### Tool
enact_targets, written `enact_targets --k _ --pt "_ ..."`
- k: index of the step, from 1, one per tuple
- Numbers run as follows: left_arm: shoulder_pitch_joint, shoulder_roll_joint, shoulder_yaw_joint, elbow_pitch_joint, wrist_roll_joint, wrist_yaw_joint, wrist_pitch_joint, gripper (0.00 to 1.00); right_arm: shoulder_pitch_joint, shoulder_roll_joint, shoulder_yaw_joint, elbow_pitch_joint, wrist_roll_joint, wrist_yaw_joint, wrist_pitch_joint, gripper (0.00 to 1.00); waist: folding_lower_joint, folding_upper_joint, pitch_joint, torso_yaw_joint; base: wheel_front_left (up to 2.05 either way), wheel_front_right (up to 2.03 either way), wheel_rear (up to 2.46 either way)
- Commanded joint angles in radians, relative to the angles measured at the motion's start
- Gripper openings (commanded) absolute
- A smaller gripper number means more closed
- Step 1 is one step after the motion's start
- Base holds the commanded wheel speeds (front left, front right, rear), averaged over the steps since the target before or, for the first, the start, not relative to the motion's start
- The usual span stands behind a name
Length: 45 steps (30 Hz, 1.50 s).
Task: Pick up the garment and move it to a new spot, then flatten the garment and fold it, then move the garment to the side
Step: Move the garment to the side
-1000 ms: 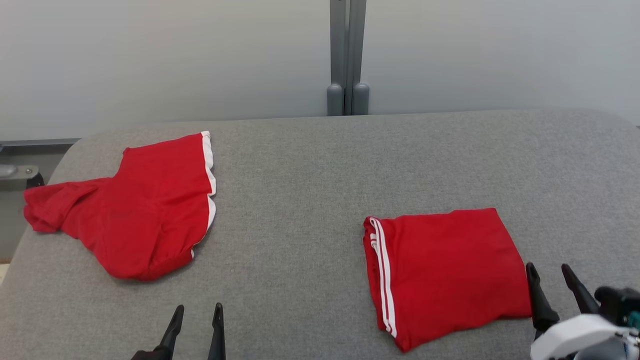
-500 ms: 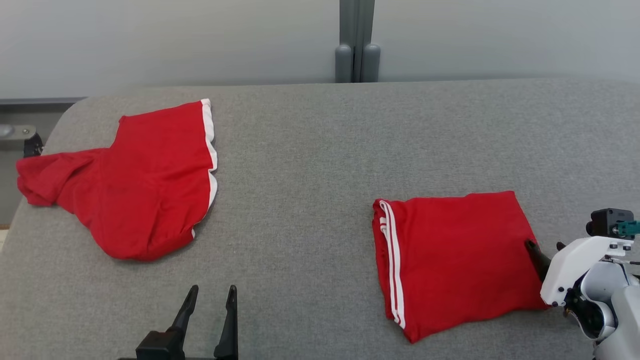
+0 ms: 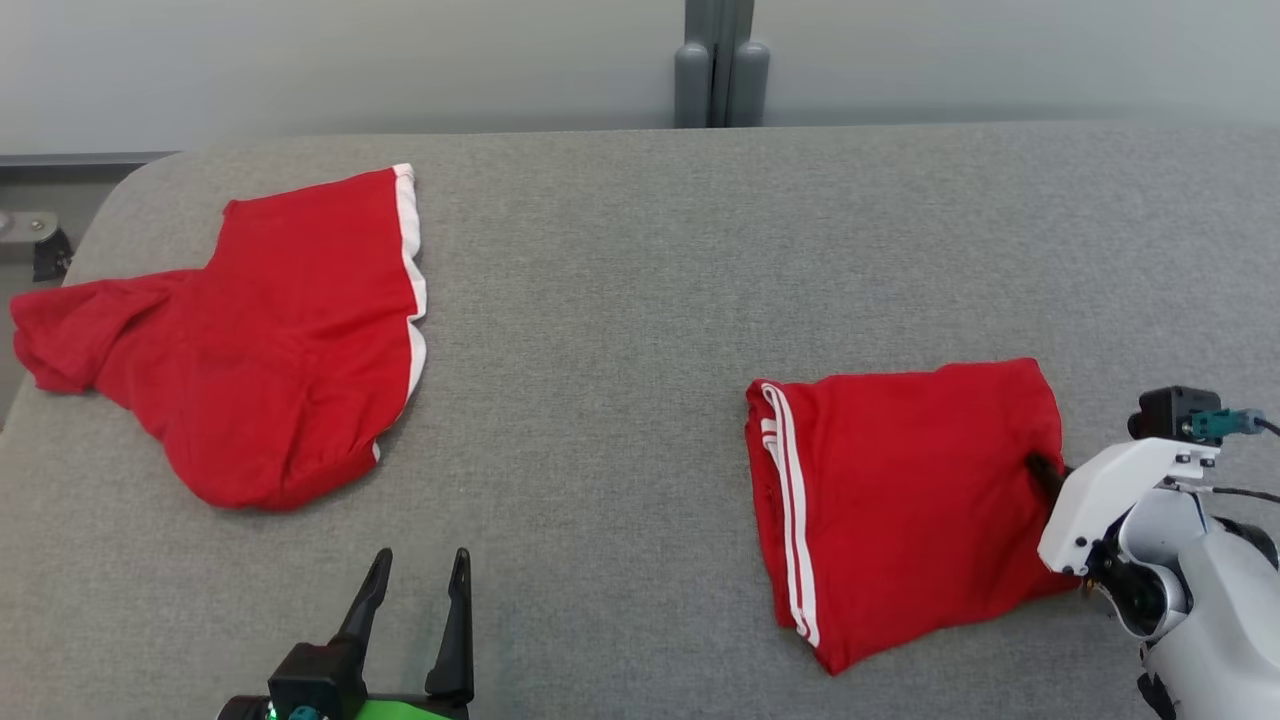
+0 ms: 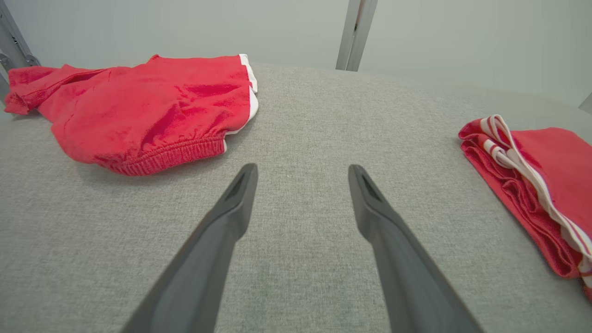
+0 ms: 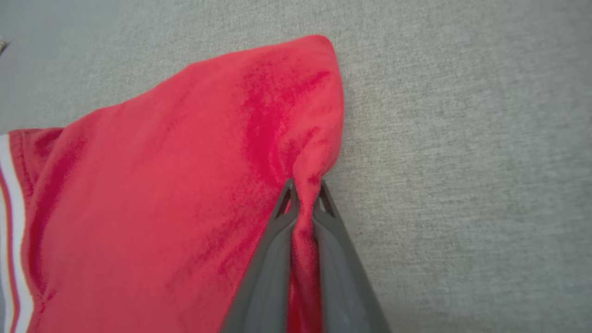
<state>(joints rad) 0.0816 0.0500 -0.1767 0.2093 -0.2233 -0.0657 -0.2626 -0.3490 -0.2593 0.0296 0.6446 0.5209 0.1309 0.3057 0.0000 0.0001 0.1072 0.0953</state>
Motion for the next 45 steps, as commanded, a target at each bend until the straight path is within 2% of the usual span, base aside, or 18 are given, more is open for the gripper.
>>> enact_targets --k 1,8,12,17,26,33,34,35,40,45 --pt "-0.023 0.001 0.002 -0.007 0.012 0.002 -0.003 1.00 -0.030 -0.018 0.003 -0.008 0.000 -0.001 -0.023 0.00 0.0000 -0.0001 0.022 -0.053 0.00 0.00 0.00" --pt "-0.130 0.011 -0.003 -0.028 0.080 -0.033 -0.001 1.00 -0.227 -0.073 -0.025 -0.006 -0.073 -0.001 -0.146 0.00 0.0000 -0.0001 0.194 -0.152 0.00 0.00 0.00" --pt "-0.214 0.027 -0.010 -0.039 0.109 -0.049 -0.001 1.00 -0.353 -0.115 -0.080 0.040 -0.126 -0.001 -0.213 0.00 0.0000 -0.0001 0.301 -0.174 0.00 0.00 0.00" --pt "-0.258 0.043 -0.014 -0.061 0.127 -0.057 -0.001 1.00 -0.458 -0.176 -0.166 0.127 -0.171 -0.001 -0.256 0.00 0.0000 -0.0001 0.377 -0.177 0.00 0.00 0.00" --pt "-0.213 0.059 0.006 -0.078 0.135 -0.062 -0.001 1.00 -0.552 -0.286 -0.303 0.272 -0.260 -0.001 -0.326 0.00 0.0000 -0.0001 0.402 -0.170 0.00 0.00 0.00" --pt "-0.193 0.062 0.003 -0.076 0.140 -0.063 -0.001 1.00 -0.607 -0.322 -0.337 0.355 -0.347 -0.001 -0.404 0.00 0.0000 -0.0001 0.381 -0.158 0.00 0.00 0.00" --pt "-0.194 0.061 0.000 -0.074 0.143 -0.063 -0.001 1.00 -0.609 -0.329 -0.349 0.367 -0.373 -0.001 -0.430 0.35 0.0000 -0.0001 0.377 -0.155 0.00 0.00 0.00" --pt "-0.196 0.058 -0.001 -0.075 0.142 -0.063 -0.001 1.00 -0.612 -0.331 -0.363 0.382 -0.390 -0.001 -0.440 1.00 0.0000 -0.0001 0.374 -0.152 0.00 0.00 0.00" --pt "-0.189 0.043 0.007 -0.070 0.132 -0.064 -0.001 1.00 -0.623 -0.311 -0.379 0.396 -0.499 -0.001 -0.531 1.00 0.0000 -0.0001 0.336 -0.140 0.00 0.00 0.00" --pt "-0.167 0.024 0.019 -0.063 0.117 -0.060 -0.001 1.00 -0.560 -0.263 -0.334 0.323 -0.534 -0.001 -0.567 1.00 0.0000 -0.0001 0.263 -0.128 0.00 0.00 0.00"
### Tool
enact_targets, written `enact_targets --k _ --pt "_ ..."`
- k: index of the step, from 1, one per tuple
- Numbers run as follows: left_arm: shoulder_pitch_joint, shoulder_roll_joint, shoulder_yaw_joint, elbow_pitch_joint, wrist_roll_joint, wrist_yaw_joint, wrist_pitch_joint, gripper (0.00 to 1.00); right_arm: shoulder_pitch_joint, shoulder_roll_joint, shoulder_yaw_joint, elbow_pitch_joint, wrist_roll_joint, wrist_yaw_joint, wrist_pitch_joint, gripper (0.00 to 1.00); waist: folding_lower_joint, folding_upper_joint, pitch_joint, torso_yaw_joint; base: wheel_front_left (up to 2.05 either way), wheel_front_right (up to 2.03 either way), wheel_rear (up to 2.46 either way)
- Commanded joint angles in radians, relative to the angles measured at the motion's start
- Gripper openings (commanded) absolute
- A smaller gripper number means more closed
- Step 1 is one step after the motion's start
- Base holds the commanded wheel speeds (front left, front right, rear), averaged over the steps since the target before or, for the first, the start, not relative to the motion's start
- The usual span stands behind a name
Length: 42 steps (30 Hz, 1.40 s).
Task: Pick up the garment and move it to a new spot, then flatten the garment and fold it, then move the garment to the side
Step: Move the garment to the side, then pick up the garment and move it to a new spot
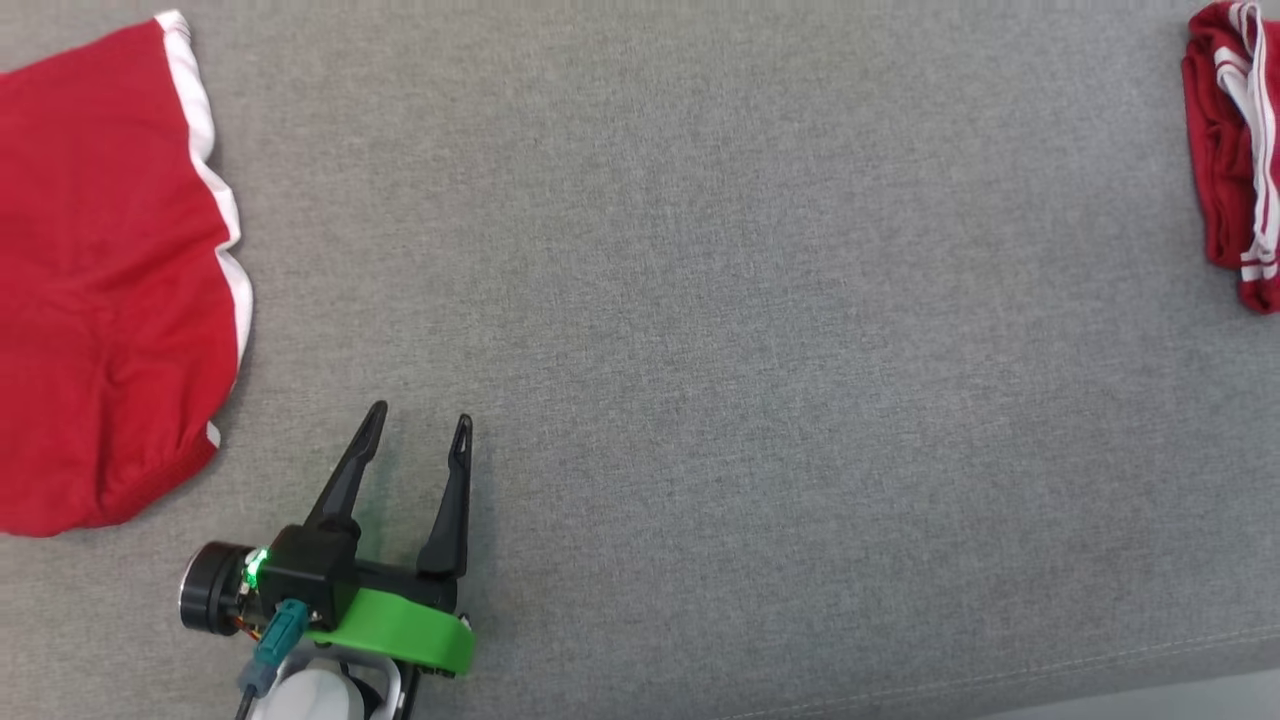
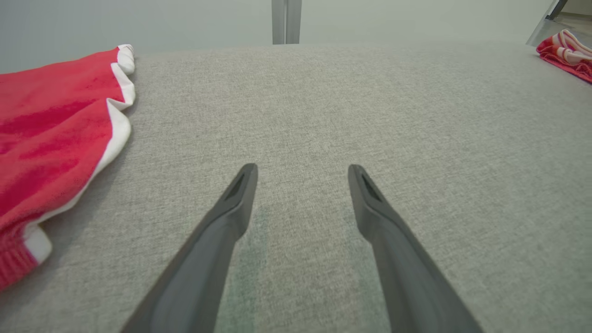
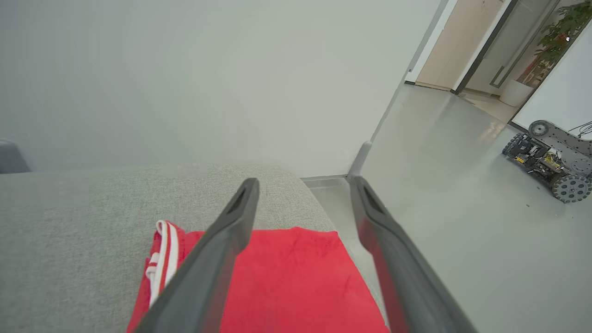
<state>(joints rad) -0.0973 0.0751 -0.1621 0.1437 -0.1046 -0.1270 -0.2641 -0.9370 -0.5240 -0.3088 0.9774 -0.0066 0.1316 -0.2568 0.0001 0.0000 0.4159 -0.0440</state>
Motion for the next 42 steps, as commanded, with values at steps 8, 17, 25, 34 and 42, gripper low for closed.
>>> enact_targets --k 8,17,25,34,42 --pt "0.080 -0.021 0.013 0.026 -0.041 0.017 0.000 1.00 0.360 0.077 0.071 -0.352 0.050 -0.002 -0.008 1.00 -0.0001 0.0000 -0.215 0.058 0.00 0.00 0.00" --pt "0.163 -0.024 0.023 0.032 -0.071 0.044 0.000 1.00 0.802 0.278 0.064 -0.708 0.043 -0.002 -0.008 1.00 -0.0001 0.0000 -0.372 0.112 0.00 0.00 0.00" --pt "0.214 -0.024 0.057 0.040 -0.078 0.076 0.000 1.00 1.032 0.439 0.146 -0.823 0.008 -0.002 -0.008 1.00 -0.0001 0.0000 -0.425 0.113 0.00 0.00 0.00" --pt "0.219 -0.024 0.062 0.061 -0.084 0.073 0.000 1.00 1.097 0.470 0.176 -0.828 0.000 -0.002 -0.008 1.00 -0.0001 0.0000 -0.437 0.116 0.00 0.00 0.00" --pt "0.206 -0.024 0.059 0.062 -0.089 0.070 0.000 1.00 1.096 0.473 0.183 -0.809 0.030 -0.002 -0.009 1.00 -0.0001 0.0000 -0.435 0.123 0.00 0.00 0.00"
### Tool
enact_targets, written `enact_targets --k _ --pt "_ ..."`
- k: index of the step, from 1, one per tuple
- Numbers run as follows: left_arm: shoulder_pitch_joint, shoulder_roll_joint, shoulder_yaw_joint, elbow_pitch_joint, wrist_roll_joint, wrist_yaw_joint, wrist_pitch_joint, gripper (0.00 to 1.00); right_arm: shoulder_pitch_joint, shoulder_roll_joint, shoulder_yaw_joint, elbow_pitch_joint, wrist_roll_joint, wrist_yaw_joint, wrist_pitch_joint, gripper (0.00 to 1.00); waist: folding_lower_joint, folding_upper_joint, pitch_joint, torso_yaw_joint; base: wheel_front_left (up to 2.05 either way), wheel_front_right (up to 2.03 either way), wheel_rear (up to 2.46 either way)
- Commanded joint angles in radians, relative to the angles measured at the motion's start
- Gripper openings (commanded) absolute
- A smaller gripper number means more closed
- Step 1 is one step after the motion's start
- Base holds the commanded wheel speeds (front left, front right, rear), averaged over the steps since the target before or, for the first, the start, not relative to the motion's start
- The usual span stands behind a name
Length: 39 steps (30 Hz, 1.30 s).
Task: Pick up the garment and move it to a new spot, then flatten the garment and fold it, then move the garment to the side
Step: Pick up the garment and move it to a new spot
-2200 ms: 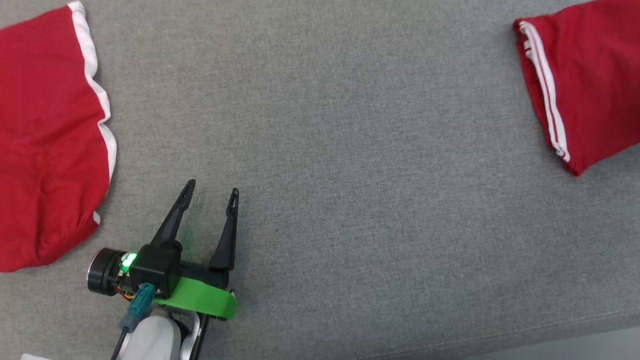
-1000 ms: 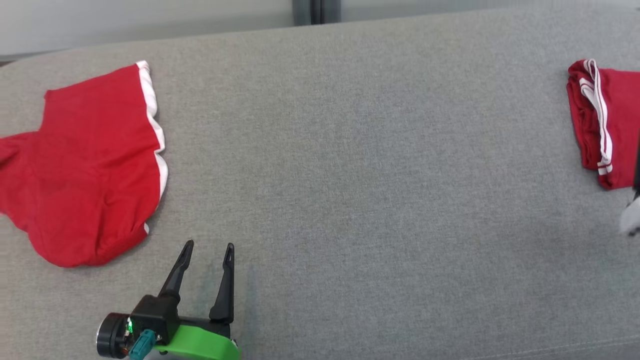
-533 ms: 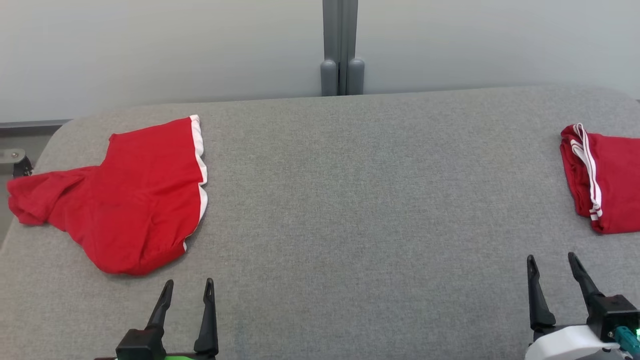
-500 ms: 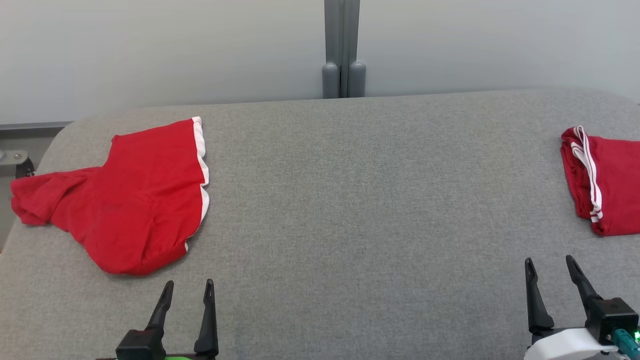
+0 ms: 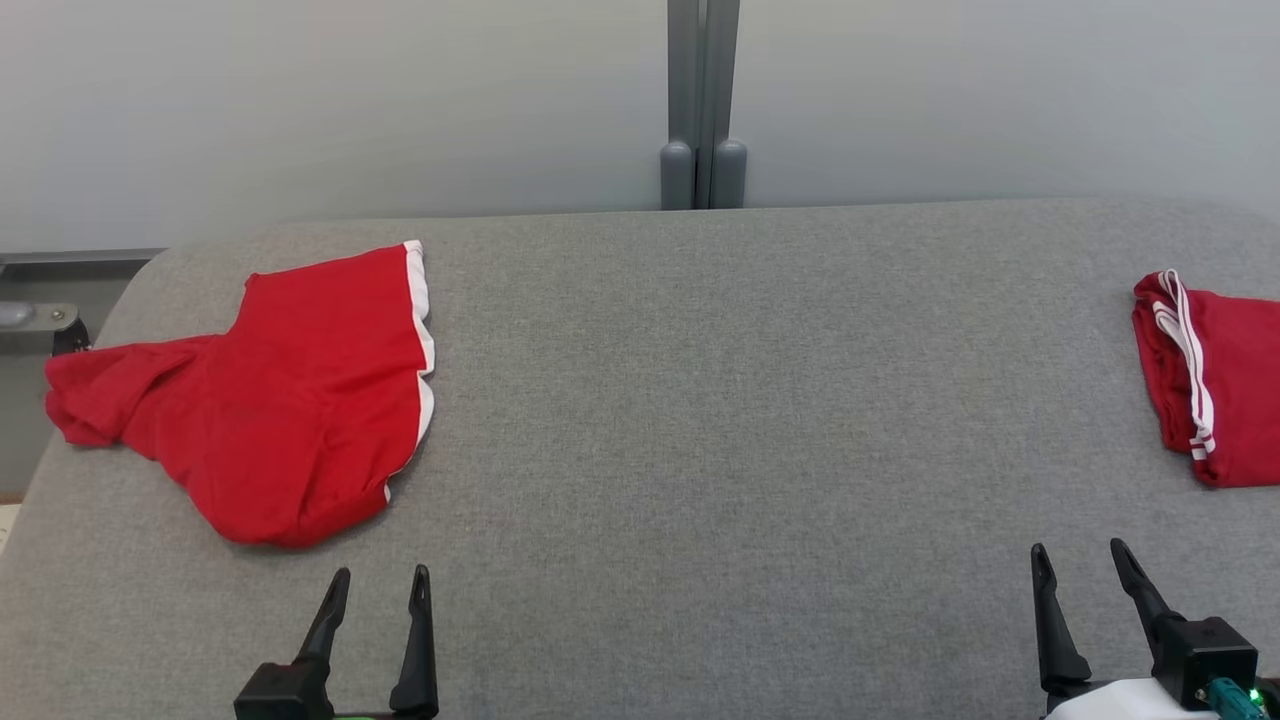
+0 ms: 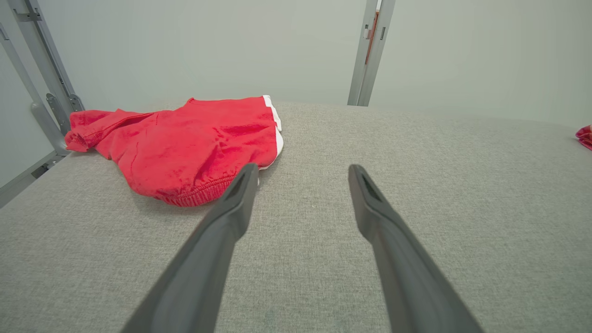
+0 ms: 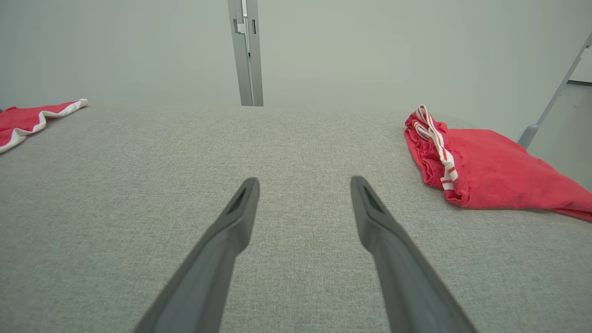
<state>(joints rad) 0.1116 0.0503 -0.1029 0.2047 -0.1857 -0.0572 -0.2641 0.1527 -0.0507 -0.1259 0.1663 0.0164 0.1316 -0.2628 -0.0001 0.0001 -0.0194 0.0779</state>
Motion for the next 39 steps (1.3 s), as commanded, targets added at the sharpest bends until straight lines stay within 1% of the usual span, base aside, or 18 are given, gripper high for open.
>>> enact_targets --k 1,5,8,12,17,20,23,26,30,34,39 --pt "-0.003 0.001 0.001 0.000 -0.008 0.000 0.000 1.00 0.006 0.000 0.000 0.003 0.008 -0.002 -0.003 1.00 0.0001 -0.0001 0.001 0.002 0.00 0.00 0.00" --pt "-0.004 0.001 -0.002 0.003 -0.007 -0.004 0.000 1.00 0.008 0.000 0.001 0.003 0.012 -0.002 -0.003 1.00 0.0001 -0.0001 0.001 0.020 0.00 0.00 0.00" --pt "-0.007 0.001 -0.007 0.003 -0.008 -0.003 0.000 1.00 0.012 0.000 0.007 0.004 0.019 -0.002 -0.003 1.00 0.0001 -0.0001 -0.001 0.056 0.00 0.00 0.00" --pt "-0.009 0.001 -0.015 0.007 -0.005 -0.005 0.000 1.00 0.020 0.000 0.021 0.009 0.027 -0.002 -0.003 1.00 0.0001 -0.0001 -0.006 0.135 0.00 0.00 0.00" --pt "0.019 0.001 -0.003 0.008 0.001 0.000 0.000 1.00 0.010 -0.001 0.057 0.019 0.033 -0.002 -0.003 1.00 0.0001 -0.0001 -0.011 0.245 0.00 0.00 0.00" --pt "0.034 0.001 0.009 0.008 0.003 0.002 0.000 1.00 -0.005 0.000 0.069 0.025 0.035 -0.002 -0.003 1.00 0.0001 -0.0001 -0.013 0.292 0.00 0.00 0.00" --pt "0.044 0.001 0.017 0.004 0.004 -0.002 0.000 1.00 -0.014 -0.001 0.077 0.031 0.036 -0.002 -0.003 1.00 0.0001 -0.0001 -0.014 0.321 0.00 0.00 0.00" --pt "0.040 0.001 0.013 0.001 0.000 -0.006 0.000 1.00 -0.015 -0.001 0.080 0.032 0.035 -0.002 -0.003 1.00 0.0001 -0.0001 -0.008 0.330 0.00 0.00 0.00" --pt "-0.033 0.001 -0.028 0.017 -0.019 -0.017 0.000 1.00 -0.030 -0.001 0.082 0.025 0.022 -0.002 -0.003 1.00 0.0001 -0.0001 0.037 0.320 0.00 0.00 0.00" --pt "-0.181 0.001 -0.095 0.079 -0.038 -0.020 0.000 1.00 -0.087 -0.001 0.096 0.006 -0.017 -0.002 -0.003 1.00 0.0001 -0.0001 0.148 0.279 0.00 0.00 0.00" --pt "-0.448 0.001 -0.194 0.277 -0.084 -0.022 0.001 1.00 -0.178 -0.026 0.114 -0.008 -0.050 -0.002 -0.003 1.00 0.0001 -0.0001 0.299 0.212 0.00 0.00 0.00"
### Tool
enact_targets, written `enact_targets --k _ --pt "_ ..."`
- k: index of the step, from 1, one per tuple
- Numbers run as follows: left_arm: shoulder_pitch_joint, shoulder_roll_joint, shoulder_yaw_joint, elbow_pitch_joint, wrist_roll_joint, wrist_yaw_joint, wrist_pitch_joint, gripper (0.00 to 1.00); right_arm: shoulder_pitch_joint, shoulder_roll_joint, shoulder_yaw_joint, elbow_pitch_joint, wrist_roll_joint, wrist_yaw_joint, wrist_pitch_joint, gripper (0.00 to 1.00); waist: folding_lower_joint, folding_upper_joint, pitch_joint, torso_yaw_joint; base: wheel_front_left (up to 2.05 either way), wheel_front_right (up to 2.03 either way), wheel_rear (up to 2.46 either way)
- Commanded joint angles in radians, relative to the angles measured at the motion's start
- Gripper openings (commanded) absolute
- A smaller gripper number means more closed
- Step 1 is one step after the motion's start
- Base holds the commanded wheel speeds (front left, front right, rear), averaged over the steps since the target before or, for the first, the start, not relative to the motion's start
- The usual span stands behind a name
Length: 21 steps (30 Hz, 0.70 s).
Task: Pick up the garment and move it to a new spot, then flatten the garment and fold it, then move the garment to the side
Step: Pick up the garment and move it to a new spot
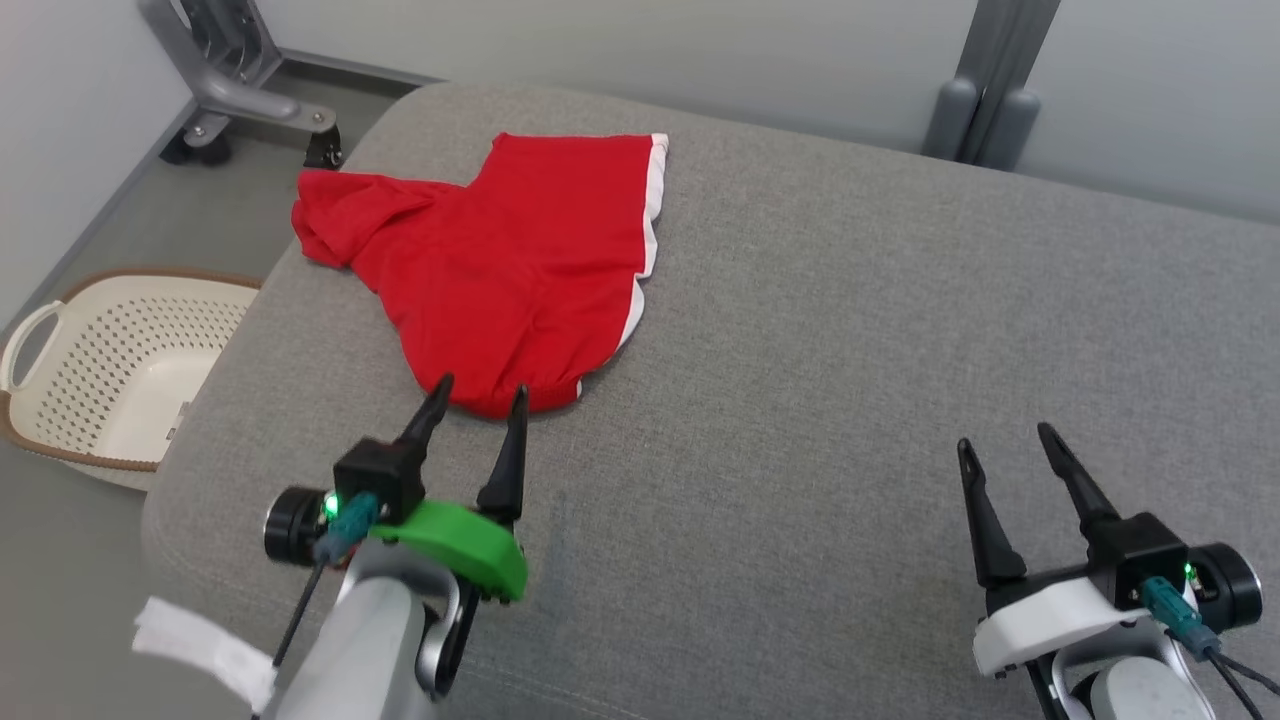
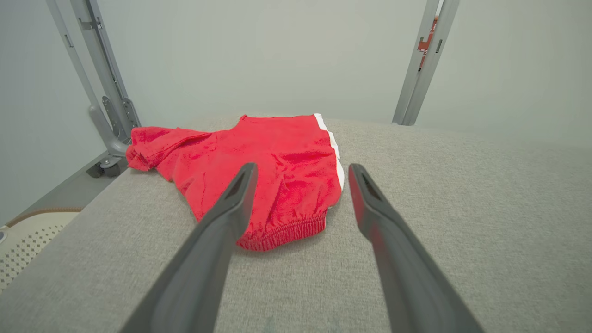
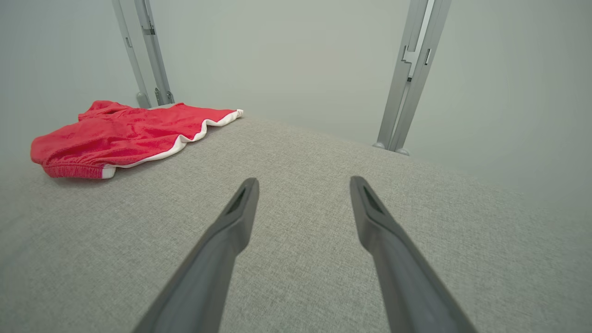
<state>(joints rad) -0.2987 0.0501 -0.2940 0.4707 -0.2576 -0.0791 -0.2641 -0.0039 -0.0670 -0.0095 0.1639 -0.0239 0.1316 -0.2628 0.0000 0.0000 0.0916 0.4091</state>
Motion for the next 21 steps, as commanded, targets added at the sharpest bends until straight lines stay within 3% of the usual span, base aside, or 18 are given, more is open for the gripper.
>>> enact_targets --k 1,7,14,15,17,21 --pt "-0.084 0.001 -0.021 0.058 -0.019 -0.003 0.009 1.00 -0.035 -0.014 -0.002 -0.007 -0.011 -0.002 -0.003 1.00 0.0000 0.0000 0.211 -0.130 0.00 0.00 0.00" --pt "-0.327 0.001 -0.062 0.336 -0.083 -0.016 0.030 1.00 -0.104 -0.027 0.009 -0.008 -0.013 -0.002 -0.003 1.00 0.0000 0.0000 0.324 -0.206 0.00 0.00 0.00" --pt "-0.433 0.003 -0.074 0.579 -0.123 -0.036 0.070 1.00 -0.130 -0.014 -0.003 -0.002 -0.005 -0.002 -0.003 1.00 0.0000 0.0000 0.340 -0.254 0.00 0.00 0.00" --pt "-0.440 0.005 -0.080 0.610 -0.125 -0.038 0.085 0.91 -0.130 -0.011 -0.005 0.000 -0.003 -0.002 -0.003 1.00 0.0000 0.0000 0.335 -0.257 0.00 0.00 0.00" --pt "-0.445 0.015 -0.087 0.658 -0.114 -0.030 0.087 0.00 -0.129 -0.009 -0.007 0.005 0.000 -0.002 -0.003 1.00 0.0000 0.0000 0.321 -0.261 0.00 0.00 0.00" --pt "-0.453 0.014 -0.090 0.710 -0.122 -0.033 0.079 0.00 -0.119 0.001 -0.007 0.014 0.008 -0.002 -0.003 1.00 0.0000 0.0000 0.279 -0.264 0.00 0.00 0.00"
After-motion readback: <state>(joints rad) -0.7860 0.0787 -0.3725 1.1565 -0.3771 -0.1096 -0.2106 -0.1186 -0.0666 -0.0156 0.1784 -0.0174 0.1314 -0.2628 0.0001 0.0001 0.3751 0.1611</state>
